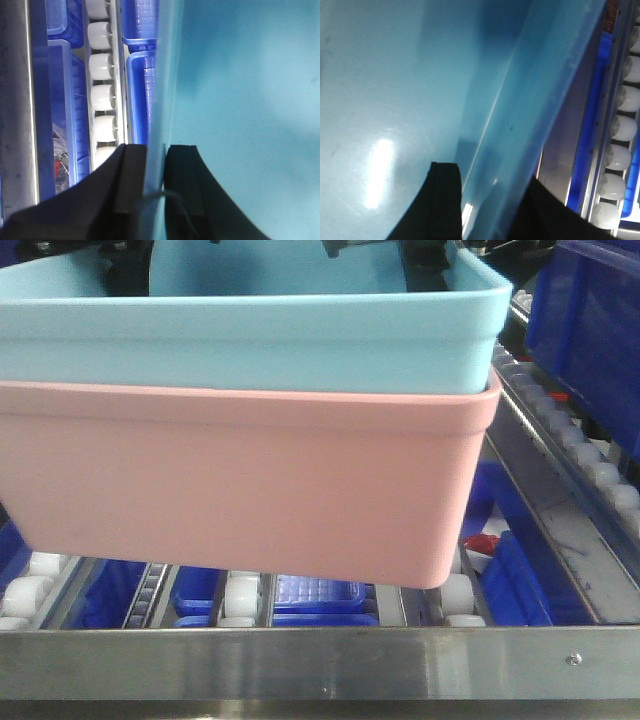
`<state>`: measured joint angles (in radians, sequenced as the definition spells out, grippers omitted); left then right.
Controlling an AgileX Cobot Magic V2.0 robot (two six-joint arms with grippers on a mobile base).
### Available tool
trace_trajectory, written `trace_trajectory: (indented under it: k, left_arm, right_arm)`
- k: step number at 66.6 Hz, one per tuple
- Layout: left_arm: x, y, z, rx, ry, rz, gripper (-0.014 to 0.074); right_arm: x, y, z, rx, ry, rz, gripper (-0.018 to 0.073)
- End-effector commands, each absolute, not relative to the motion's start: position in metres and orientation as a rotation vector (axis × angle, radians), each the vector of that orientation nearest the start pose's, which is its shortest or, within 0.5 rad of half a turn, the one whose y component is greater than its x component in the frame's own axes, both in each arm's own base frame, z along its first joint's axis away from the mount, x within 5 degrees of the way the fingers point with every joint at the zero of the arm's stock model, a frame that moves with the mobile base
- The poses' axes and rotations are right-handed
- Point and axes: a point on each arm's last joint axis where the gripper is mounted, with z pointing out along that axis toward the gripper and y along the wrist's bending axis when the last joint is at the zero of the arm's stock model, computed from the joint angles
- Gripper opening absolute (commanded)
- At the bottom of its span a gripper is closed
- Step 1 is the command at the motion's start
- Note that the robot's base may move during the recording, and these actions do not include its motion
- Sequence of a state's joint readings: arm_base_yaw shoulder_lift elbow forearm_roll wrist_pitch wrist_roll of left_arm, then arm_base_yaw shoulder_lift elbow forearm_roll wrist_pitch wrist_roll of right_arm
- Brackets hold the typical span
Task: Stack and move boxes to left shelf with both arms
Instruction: 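Hold the stacked boxes above the roller shelf with both grippers, then lower the stacked boxes onto the roller shelf with both grippers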
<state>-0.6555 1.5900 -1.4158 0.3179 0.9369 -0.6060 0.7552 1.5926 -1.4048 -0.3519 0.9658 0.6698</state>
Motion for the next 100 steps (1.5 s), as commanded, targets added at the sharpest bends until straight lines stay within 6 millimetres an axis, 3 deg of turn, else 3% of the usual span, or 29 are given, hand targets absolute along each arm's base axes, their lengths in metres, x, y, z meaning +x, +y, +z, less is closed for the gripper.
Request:
trace_trajectory:
  k: [1, 17, 32, 54, 71, 84, 100]
  left_arm:
    - [0.272, -0.220, 0.372, 0.212, 2.297, -0.480, -0.0003]
    - [0.272, -0.220, 0.373, 0.259, 2.281, -0.454, -0.0003]
    - [0.274, -0.217, 0.373, 0.271, 2.278, -0.437, -0.0003]
    - [0.296, -0.193, 0.377, 0.155, 2.223, -0.442, -0.0003]
    - [0.311, -0.172, 0.380, 0.077, 2.178, -0.426, -0.0003]
    - [0.326, -0.168, 0.367, 0.049, 2.194, -0.403, -0.0003]
    - [0.355, -0.170, 0.328, 0.030, 2.263, -0.354, -0.0003]
  right_arm:
    - [0.266, 0.237, 0.373, -0.272, 2.227, 0.462, 0.0055]
    - [0.266, 0.236, 0.372, -0.275, 2.233, 0.444, 0.0055]
    - [0.277, 0.223, 0.372, -0.234, 2.232, 0.393, 0.0055]
    - [0.295, 0.205, 0.377, -0.268, 2.154, 0.348, 0.0055]
    - [0.312, 0.218, 0.372, -0.335, 2.115, 0.334, 0.0055]
    - [0.334, 0.234, 0.364, -0.359, 2.134, 0.300, 0.0055]
    - [0.351, 0.243, 0.349, -0.363, 2.175, 0.259, 0.0055]
